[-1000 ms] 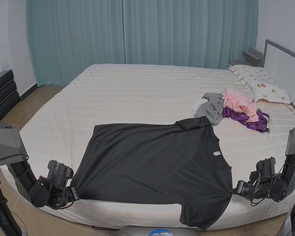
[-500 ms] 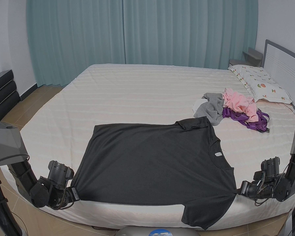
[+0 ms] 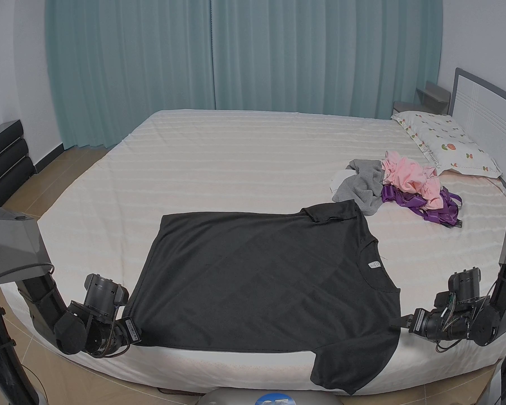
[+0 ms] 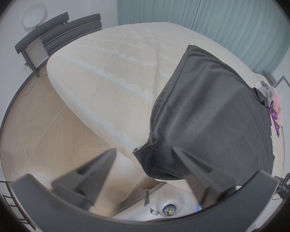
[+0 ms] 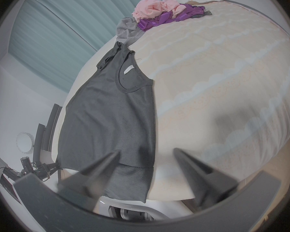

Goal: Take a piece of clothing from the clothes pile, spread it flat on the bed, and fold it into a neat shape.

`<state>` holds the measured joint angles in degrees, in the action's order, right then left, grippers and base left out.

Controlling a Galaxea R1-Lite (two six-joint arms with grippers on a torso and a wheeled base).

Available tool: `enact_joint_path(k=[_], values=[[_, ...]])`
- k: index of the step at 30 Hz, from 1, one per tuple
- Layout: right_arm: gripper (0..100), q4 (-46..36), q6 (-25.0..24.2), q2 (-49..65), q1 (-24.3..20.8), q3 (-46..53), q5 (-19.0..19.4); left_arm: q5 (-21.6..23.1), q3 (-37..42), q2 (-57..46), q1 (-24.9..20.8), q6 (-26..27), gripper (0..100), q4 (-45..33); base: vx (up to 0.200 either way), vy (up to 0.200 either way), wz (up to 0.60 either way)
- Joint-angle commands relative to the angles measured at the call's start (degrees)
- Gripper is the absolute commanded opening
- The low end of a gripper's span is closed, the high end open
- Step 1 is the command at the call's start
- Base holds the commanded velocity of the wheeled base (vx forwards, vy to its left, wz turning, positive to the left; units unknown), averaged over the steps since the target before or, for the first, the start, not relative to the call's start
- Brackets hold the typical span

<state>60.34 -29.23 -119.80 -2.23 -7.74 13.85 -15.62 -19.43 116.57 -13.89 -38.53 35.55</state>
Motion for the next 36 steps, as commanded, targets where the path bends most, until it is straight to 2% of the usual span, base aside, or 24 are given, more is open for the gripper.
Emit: enact_joint_path(k=[1, 7, 10, 13, 21, 25, 33, 36], values=[[100, -0.6, -0.3, 6.3, -0.1, 0.4, 0.7, 0.9, -0.2, -1.1, 0.3, 0.0, 100, -0.1, 0.0, 0.0, 0.0], [100, -0.1, -0.5, 9.6, -0.8, 0.6, 1.2, 1.1, -0.3, -6.4, 0.7, 0.1, 100, 0.0, 0.0, 0.0, 0.0], [100, 0.3, -2.4, 9.6, -1.6, 0.6, 1.3, 1.2, -1.3, -8.3, 0.8, 0.1, 100, 0.0, 0.0, 0.0, 0.0], [100, 0.7, -4.0, 9.6, -2.4, 0.6, 1.2, 1.4, -1.8, -8.4, 0.9, 0.0, 100, 0.0, 0.0, 0.0, 0.0], [100, 1.0, -4.1, 9.5, -2.5, 0.7, 1.3, 1.3, -2.7, -8.4, 1.6, -1.4, 100, 0.0, 0.0, 0.0, 0.0], [100, 1.0, -4.1, 9.3, -2.5, 0.7, 1.3, 1.3, -3.9, -8.2, 1.7, -3.3, 100, -0.2, 0.0, 0.2, 0.0], [100, 1.1, -4.1, 8.9, -2.4, 0.6, 1.3, 1.3, -3.9, -7.8, 1.6, -3.4, 100, 0.0, 0.0, 0.2, 0.0], [100, 1.2, -4.2, 9.0, -2.4, 0.4, 1.3, 1.4, -3.9, -7.8, 1.1, -3.6, 100, 0.0, 0.0, 0.0, 0.0]])
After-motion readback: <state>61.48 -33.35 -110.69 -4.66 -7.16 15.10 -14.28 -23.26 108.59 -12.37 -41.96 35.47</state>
